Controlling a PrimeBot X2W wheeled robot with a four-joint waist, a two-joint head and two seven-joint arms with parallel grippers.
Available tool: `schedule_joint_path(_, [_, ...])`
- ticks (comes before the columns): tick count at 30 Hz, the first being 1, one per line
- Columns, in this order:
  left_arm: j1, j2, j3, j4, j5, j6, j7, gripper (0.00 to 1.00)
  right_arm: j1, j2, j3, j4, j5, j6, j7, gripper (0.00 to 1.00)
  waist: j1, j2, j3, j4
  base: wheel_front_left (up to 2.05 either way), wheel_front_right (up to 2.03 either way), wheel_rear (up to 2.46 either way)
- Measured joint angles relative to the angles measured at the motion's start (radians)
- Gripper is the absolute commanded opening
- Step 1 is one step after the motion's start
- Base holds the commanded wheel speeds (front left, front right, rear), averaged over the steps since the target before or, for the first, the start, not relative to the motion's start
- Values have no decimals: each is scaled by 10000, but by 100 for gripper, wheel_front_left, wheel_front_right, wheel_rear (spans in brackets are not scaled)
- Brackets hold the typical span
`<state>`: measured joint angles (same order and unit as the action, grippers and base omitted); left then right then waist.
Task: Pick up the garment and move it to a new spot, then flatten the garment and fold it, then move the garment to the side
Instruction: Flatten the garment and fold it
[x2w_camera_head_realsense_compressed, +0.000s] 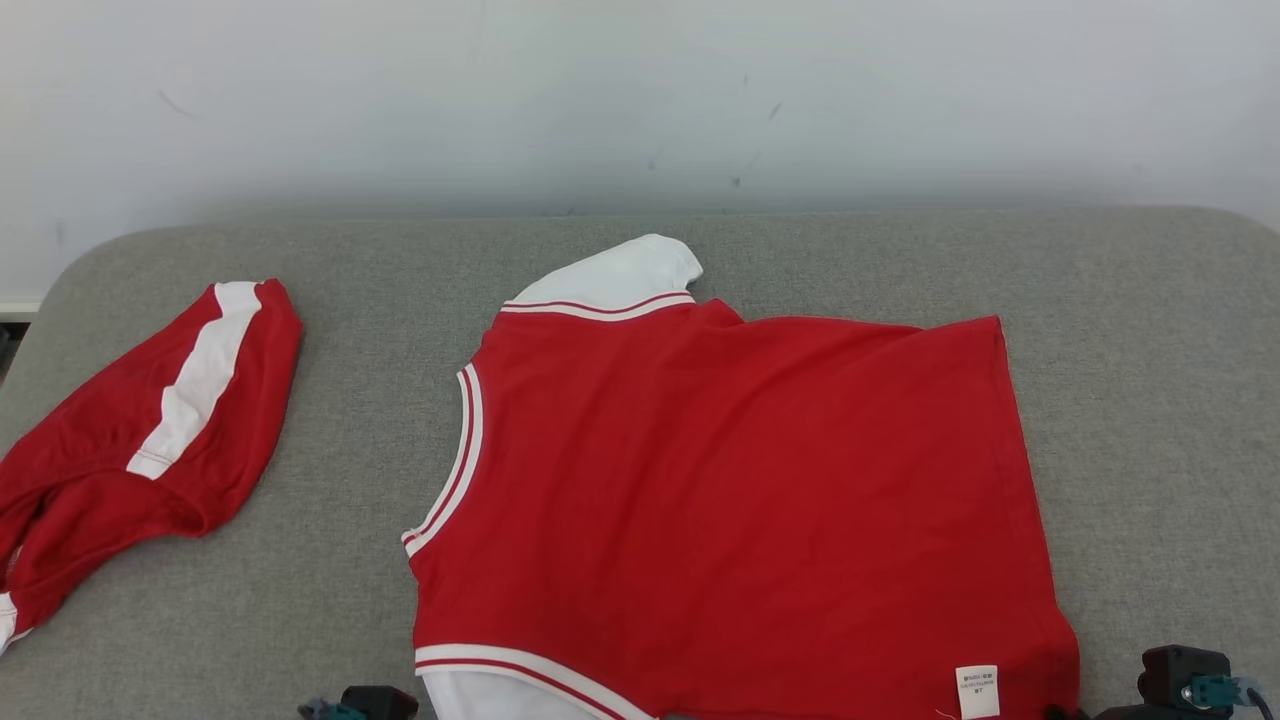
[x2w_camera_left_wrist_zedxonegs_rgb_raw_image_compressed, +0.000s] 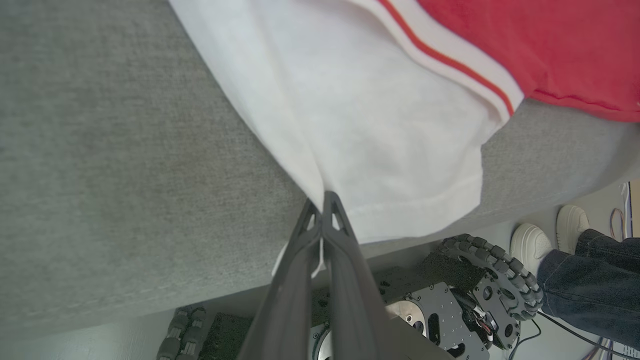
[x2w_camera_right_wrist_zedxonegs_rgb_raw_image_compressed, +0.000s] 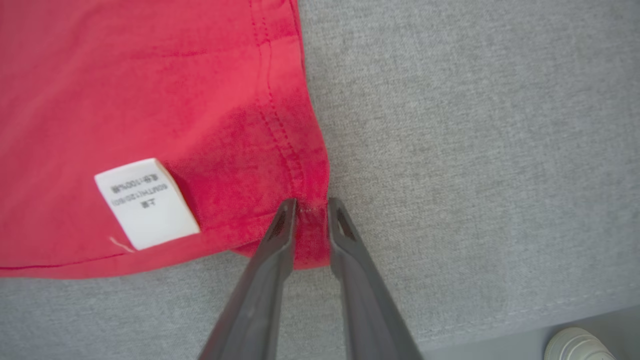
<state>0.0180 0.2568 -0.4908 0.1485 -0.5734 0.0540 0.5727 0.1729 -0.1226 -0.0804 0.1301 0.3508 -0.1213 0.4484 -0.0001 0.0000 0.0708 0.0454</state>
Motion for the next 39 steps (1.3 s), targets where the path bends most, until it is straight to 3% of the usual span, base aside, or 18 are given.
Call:
schedule_joint_path(2, [2,2,0,-19,0,0,0,0,1,-6,-2,0,0,33,-8,13,0,0,-4,-3,0,0,0])
schedule_joint_path(6, [37,2,48,-109,-15,2,-23,0,11,-29,-10,-86,-6,40,-105,0,-1,0,10,-8,0,0,0])
schedule_joint_path(17, [194,245,938,-1346,-82,165,-989,0,120,-176,-236,-1223,-40,77,-543,0,0,0,180,15,0,0,0])
schedule_joint_path(26, [850,621,972,-2708,10,165,-1352,0,644,-234,-295,-2297,113,337,-587,0,1,0,235,-11,0,0,0])
schedule_joint_path(32, [700,337,1306,-3344,-253,150,-1787,0,555,-433,-428,-2926,88,337,-765,0,1,0,276,-18,0,0,0])
schedule_joint_path(39, [-304,21,1440,-3179,-257,163,-1833,0,227,-437,-418,-3081,88,337,-784,0,2,0,354,-6,0,0,0])
